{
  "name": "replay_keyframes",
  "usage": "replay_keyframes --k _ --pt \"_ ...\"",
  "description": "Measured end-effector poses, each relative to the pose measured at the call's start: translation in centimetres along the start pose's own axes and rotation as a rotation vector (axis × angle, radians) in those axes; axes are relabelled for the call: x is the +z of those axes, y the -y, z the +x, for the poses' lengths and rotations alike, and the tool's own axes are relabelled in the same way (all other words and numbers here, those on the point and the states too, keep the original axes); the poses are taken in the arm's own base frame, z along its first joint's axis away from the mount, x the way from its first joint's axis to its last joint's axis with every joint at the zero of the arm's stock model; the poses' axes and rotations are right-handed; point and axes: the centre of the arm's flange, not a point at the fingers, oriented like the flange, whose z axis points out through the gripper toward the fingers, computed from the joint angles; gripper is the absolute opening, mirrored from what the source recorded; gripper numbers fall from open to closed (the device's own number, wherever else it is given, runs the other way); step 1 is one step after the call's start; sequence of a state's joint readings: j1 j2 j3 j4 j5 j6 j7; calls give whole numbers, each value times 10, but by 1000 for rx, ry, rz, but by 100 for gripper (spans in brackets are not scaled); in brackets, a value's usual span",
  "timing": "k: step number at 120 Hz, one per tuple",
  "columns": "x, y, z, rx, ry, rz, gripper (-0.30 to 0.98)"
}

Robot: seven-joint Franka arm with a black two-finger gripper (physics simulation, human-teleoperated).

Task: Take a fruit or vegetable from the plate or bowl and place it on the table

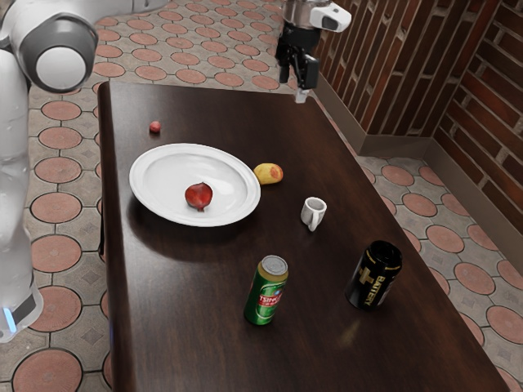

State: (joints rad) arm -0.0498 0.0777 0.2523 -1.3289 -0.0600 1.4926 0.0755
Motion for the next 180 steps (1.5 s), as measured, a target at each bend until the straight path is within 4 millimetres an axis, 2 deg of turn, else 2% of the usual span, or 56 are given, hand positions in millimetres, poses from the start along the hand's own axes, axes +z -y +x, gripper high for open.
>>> replay_keyframes --k 14,35,57,92,102,112,123,129,139,147,170,180 --pt "1 -11 0 32 5 -4 69" --pt "1 -3 0 32 8 -3 69" --pt "0 -7 0 53 6 1 69" --pt "-1 -2 -1 58 3 5 69" --pt "2 6 -8 49 10 0 69" --pt "20 13 -44 55 35 -12 69" --pt "51 14 -85 80 66 -14 69" --pt "70 13 -99 93 82 -10 69" --pt "105 13 -110 103 110 -3 69" --pt "123 13 -116 110 118 0 69" --pt "152 17 -138 125 105 13 69" --pt "162 19 -141 127 99 16 69"
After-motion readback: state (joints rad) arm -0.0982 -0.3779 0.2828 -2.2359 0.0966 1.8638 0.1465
